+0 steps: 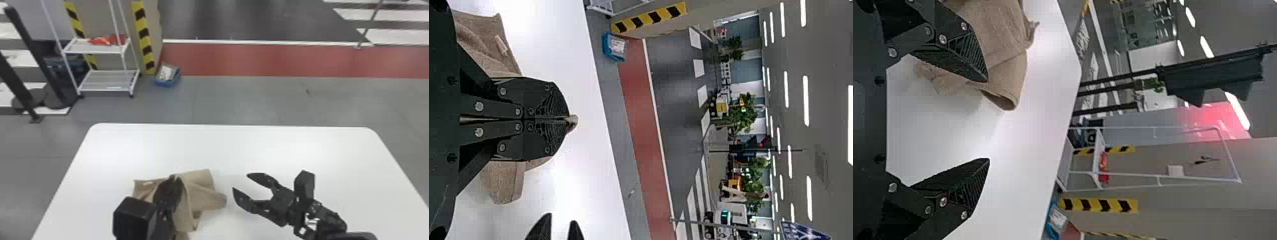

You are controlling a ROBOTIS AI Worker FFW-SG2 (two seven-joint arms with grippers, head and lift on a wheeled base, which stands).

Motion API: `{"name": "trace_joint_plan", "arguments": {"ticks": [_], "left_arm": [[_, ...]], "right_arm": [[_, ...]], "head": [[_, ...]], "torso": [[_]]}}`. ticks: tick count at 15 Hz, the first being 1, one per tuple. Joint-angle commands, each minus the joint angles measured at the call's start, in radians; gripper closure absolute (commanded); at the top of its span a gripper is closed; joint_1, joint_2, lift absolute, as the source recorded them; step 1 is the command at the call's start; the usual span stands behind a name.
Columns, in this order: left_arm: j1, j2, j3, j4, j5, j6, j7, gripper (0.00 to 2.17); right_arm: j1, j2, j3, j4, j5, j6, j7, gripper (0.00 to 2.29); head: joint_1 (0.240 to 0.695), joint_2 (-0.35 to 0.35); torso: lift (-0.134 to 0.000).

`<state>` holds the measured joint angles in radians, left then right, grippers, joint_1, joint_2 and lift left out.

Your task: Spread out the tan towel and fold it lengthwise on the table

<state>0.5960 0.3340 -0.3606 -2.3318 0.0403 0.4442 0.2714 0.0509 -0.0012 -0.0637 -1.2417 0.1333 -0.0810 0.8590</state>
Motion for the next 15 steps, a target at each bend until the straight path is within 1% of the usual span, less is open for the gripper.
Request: {"name": "trace_joint_plan", "arguments": {"ticks": [1,2,4,5,6,8,9,10,11,12,13,15], "left_arm": [[-0.025,0.007,-0.017,0.016,0.009,0.000,-0.005,1.85],[-0.030,0.008,-0.020,0.020,0.012,0.000,-0.005,1.85],[-0.031,0.010,-0.024,0.025,0.015,0.000,-0.005,1.85],[-0.031,0.010,-0.028,0.026,0.015,-0.003,-0.005,1.85],[-0.031,0.010,-0.034,0.028,0.013,-0.003,-0.005,1.85],[-0.031,0.011,-0.037,0.028,0.010,-0.003,-0.003,1.85],[-0.031,0.011,-0.037,0.029,0.010,-0.003,-0.003,1.85],[-0.031,0.010,-0.037,0.029,0.010,-0.003,-0.003,1.85],[-0.031,0.010,-0.037,0.029,0.009,-0.003,-0.003,1.85],[-0.031,0.010,-0.035,0.029,0.007,-0.003,-0.001,1.85],[-0.031,0.011,-0.037,0.029,0.006,-0.003,0.000,1.85],[-0.030,0.011,-0.035,0.031,0.004,-0.003,0.002,1.85]], "right_arm": [[-0.014,0.001,0.021,0.005,0.032,0.083,0.034,0.38],[-0.017,0.001,0.027,0.014,0.034,0.093,0.037,0.38],[-0.028,0.002,0.039,0.027,0.026,0.105,0.063,0.38],[-0.036,0.002,0.059,0.027,0.028,0.160,0.064,0.38],[-0.040,0.002,0.076,0.027,0.031,0.175,0.064,0.38],[-0.056,0.002,0.082,0.031,0.031,0.215,0.071,0.58],[-0.065,0.002,0.090,0.031,0.028,0.252,0.072,0.85],[-0.074,0.002,0.093,0.031,0.023,0.295,0.089,1.21],[-0.074,0.002,0.093,0.031,0.009,0.295,0.095,1.57],[-0.062,0.002,0.091,0.028,-0.003,0.274,0.095,1.99],[-0.045,0.002,0.090,0.010,-0.004,0.246,0.089,2.20],[-0.028,0.002,0.076,-0.005,-0.035,0.215,0.089,2.25]], "head": [[0.695,0.023],[0.695,0.034],[0.695,0.040],[0.695,0.043],[0.695,0.046],[0.695,0.059],[0.695,0.062],[0.695,0.064],[0.695,0.067],[0.695,0.069],[0.695,0.074],[0.695,0.076]], "torso": [[0.000],[0.000],[0.000],[0.000],[0.000],[0.000],[0.000],[0.000],[0.000],[0.000],[0.000],[0.000]]}}
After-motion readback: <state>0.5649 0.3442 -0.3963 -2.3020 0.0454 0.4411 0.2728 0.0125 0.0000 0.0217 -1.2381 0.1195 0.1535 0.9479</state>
